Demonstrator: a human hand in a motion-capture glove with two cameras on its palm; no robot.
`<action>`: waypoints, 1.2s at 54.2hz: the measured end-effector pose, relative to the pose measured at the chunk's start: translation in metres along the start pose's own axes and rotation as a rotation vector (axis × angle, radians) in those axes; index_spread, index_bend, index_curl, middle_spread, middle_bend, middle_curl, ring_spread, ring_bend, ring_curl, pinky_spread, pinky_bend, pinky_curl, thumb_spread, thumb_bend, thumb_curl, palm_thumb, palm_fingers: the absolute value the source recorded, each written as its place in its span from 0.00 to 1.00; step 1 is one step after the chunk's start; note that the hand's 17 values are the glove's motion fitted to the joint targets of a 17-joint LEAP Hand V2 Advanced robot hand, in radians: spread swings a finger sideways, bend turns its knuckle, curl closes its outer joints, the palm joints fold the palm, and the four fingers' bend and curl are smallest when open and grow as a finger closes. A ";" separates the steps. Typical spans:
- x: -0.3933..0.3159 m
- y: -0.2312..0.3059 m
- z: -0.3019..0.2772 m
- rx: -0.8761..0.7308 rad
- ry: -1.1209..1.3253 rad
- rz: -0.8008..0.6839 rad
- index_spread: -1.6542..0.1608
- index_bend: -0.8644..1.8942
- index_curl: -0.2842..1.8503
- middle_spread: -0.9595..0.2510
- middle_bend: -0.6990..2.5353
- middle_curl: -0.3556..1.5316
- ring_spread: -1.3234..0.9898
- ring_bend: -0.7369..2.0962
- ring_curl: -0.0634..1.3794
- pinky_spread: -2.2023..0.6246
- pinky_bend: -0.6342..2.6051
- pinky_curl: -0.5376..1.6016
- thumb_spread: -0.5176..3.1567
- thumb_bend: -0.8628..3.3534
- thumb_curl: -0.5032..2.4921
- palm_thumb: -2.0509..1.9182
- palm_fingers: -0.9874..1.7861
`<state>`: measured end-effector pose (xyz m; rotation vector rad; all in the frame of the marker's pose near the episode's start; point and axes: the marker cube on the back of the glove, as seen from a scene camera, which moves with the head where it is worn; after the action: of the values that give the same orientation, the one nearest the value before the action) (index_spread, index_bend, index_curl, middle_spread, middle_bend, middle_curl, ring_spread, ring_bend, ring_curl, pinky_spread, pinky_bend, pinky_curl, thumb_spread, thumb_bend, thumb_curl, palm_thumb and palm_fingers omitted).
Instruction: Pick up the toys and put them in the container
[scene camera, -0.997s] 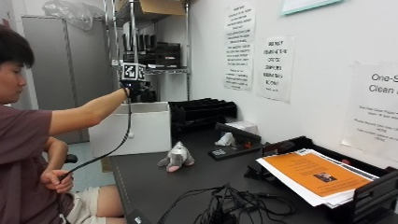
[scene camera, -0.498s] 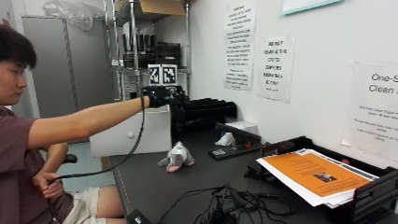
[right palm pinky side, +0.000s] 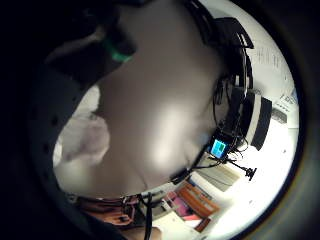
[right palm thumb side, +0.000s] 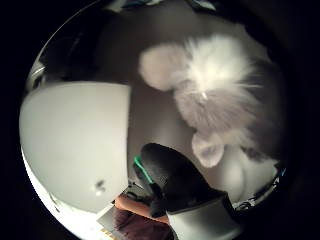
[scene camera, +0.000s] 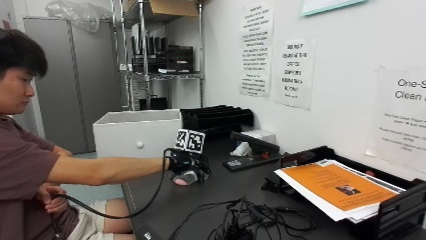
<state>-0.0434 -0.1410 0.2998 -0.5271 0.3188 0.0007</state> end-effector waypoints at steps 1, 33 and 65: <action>0.000 -0.001 0.004 0.009 0.013 -0.003 0.79 0.37 0.22 0.75 0.24 0.33 0.56 0.47 0.28 0.79 0.50 0.44 0.42 0.19 0.24 0.49 0.35; -0.008 0.025 -0.080 0.021 -0.118 -0.152 0.78 0.62 0.39 0.52 0.49 0.51 0.45 0.67 0.43 0.66 0.50 0.46 0.37 0.25 0.36 0.66 0.81; -0.218 0.143 -0.364 0.510 0.005 -0.479 0.79 0.66 0.51 0.57 0.55 0.62 0.45 0.74 0.47 0.66 0.55 0.51 0.32 0.22 0.43 0.67 0.73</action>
<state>-0.3712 -0.1797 -0.0026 -0.0864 0.1803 -0.5337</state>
